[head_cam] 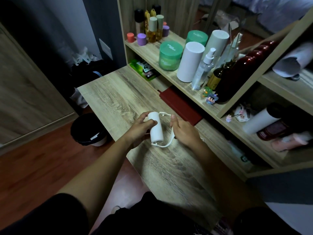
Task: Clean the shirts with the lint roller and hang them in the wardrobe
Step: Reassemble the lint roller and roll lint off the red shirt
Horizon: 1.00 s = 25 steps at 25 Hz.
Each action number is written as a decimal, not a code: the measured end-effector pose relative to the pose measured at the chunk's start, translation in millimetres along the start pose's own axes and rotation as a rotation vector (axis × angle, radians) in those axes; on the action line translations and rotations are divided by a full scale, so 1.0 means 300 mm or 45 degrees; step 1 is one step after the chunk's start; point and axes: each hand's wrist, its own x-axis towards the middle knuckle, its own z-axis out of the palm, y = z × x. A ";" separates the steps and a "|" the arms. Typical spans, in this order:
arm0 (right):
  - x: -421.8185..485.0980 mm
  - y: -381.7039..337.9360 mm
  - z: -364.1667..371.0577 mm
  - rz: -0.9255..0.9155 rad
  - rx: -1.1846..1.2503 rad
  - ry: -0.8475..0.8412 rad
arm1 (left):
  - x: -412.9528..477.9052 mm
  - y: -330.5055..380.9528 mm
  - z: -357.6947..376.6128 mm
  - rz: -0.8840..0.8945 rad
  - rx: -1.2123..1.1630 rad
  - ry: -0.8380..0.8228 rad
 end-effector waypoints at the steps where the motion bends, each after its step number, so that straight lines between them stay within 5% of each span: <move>1: 0.000 -0.001 0.001 0.000 0.002 0.000 | -0.001 0.000 0.000 0.000 0.001 -0.002; 25: 0.017 -0.069 0.013 0.144 -0.062 0.153 | -0.030 0.009 0.112 0.149 -0.078 0.270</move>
